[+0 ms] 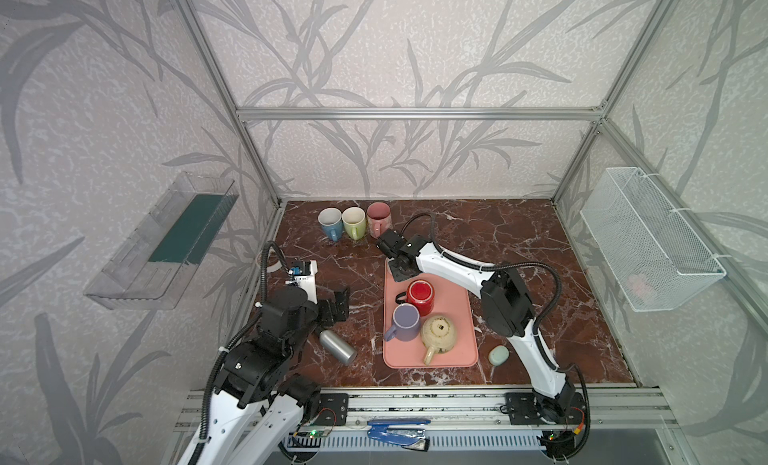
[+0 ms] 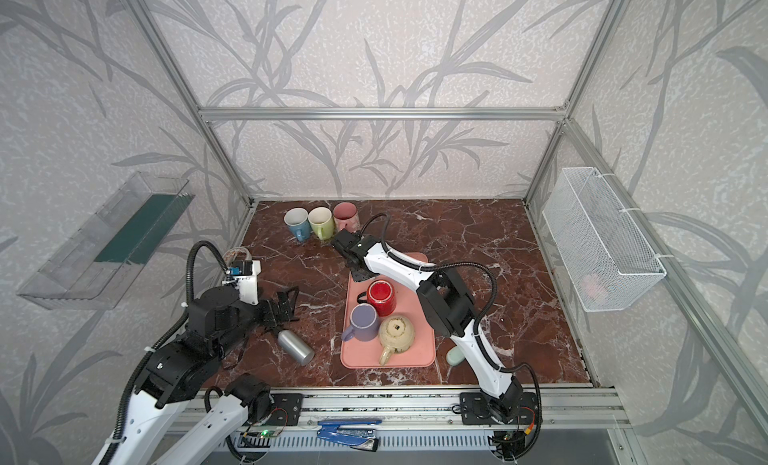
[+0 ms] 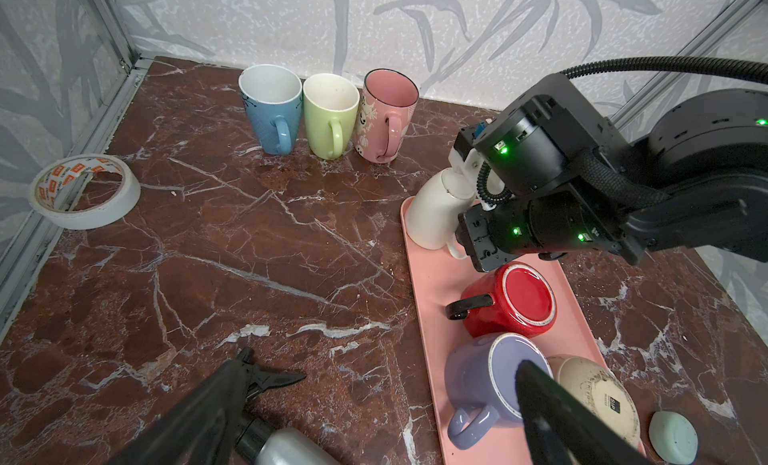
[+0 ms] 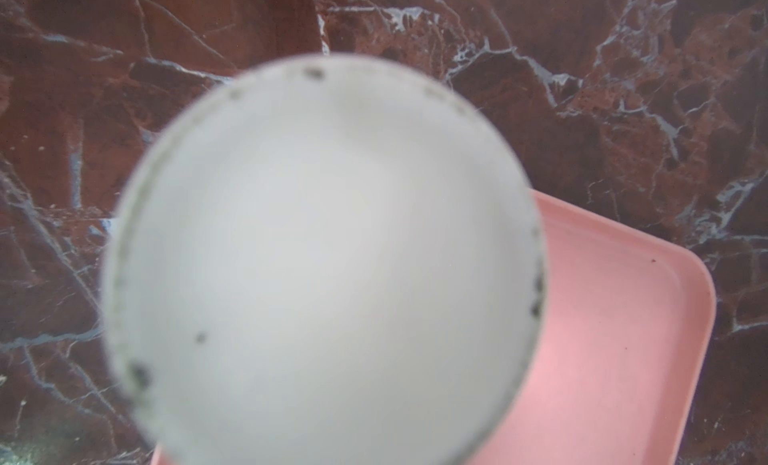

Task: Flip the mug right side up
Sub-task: 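Lift and tilt the white mug toward the left gripper while left gripper approaches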

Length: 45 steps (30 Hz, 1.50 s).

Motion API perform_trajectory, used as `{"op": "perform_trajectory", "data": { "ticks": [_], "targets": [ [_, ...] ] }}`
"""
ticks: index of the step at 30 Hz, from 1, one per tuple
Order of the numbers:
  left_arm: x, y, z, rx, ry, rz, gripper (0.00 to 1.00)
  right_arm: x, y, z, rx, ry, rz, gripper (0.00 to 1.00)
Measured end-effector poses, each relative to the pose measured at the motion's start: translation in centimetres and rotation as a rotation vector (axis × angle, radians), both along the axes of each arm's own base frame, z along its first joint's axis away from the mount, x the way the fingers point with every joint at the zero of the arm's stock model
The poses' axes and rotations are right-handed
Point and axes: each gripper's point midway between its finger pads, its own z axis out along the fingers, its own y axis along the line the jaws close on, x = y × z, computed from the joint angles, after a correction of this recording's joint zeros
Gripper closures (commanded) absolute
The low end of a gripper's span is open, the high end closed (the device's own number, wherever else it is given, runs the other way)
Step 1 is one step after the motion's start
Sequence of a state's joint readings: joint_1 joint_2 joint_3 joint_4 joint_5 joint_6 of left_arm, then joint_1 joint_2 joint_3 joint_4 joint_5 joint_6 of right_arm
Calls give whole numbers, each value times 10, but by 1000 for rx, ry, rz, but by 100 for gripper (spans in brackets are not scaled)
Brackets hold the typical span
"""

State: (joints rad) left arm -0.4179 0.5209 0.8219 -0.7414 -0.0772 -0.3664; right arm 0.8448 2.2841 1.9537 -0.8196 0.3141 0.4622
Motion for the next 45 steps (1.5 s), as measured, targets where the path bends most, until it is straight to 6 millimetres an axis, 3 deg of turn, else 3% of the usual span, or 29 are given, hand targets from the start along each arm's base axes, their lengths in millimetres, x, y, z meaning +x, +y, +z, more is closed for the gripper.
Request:
{"op": "perform_trajectory", "data": {
  "ticks": [13, 28, 35, 45],
  "targets": [
    [7, -3, -11, 33, 48, -2, 1, -21, -2, 15, 92, 4, 81, 100],
    [17, -7, -32, 92, 133, -17, 1, -61, -14, 70, 304, -88, 209, 100],
    [19, -8, -39, 104, 162, -17, 2, -79, -23, 107, 399, -151, 259, 100],
    [17, -29, -23, -28, 112, -90, 4, -112, -46, 134, 555, -173, 312, 100]
  ]
}}
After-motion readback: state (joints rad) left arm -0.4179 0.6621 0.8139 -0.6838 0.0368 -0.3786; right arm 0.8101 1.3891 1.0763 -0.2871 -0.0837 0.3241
